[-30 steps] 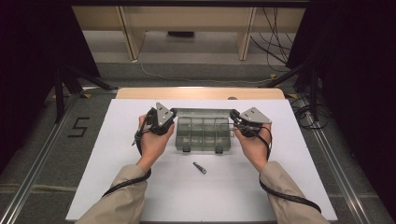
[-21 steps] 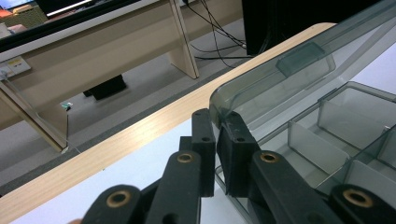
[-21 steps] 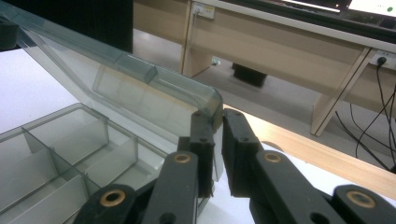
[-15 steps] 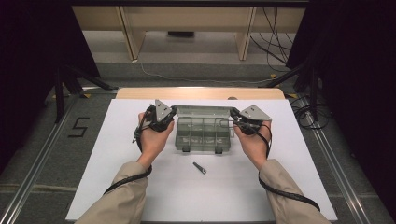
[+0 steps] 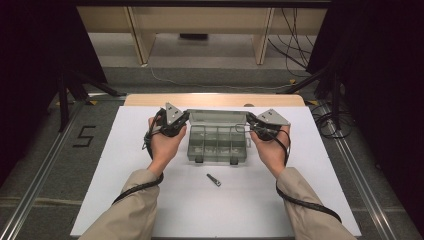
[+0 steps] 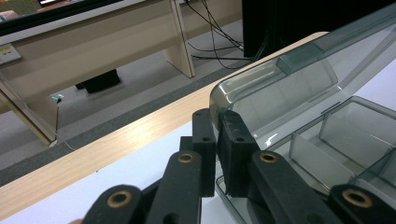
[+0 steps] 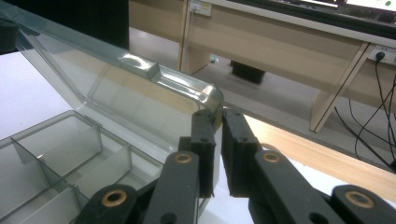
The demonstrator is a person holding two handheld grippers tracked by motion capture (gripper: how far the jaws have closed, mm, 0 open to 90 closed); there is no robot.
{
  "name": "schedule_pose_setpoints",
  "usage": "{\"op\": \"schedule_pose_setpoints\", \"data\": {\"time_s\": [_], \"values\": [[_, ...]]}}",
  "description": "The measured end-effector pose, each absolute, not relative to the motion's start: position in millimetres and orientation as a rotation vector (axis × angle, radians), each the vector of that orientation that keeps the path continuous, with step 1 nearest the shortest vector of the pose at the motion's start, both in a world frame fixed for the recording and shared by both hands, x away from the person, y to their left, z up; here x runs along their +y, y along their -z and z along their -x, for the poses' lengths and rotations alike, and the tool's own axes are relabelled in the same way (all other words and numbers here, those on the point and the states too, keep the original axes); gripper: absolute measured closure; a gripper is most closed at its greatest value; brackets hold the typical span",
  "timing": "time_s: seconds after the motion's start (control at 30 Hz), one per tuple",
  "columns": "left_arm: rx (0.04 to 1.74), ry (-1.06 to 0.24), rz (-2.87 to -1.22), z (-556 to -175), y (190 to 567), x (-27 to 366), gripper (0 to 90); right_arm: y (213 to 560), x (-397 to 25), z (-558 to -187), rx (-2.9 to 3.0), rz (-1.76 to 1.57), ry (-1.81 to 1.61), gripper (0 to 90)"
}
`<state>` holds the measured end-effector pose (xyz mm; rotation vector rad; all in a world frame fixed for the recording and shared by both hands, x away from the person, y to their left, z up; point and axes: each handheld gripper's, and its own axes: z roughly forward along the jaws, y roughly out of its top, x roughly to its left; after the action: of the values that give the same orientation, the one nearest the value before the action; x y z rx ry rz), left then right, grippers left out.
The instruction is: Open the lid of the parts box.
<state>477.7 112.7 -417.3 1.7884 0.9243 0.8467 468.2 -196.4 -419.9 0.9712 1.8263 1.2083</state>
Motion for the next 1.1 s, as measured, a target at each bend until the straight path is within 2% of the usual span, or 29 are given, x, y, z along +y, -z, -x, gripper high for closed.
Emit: {"op": "schedule_pose_setpoints", "data": {"time_s": [1.1], "values": [[1.007,-0.751,-1.755,-500.3,410.5,113.5,85.7,413.9,-192.9,-484.6,1.832,-1.049,-1.213,84.9]]}}
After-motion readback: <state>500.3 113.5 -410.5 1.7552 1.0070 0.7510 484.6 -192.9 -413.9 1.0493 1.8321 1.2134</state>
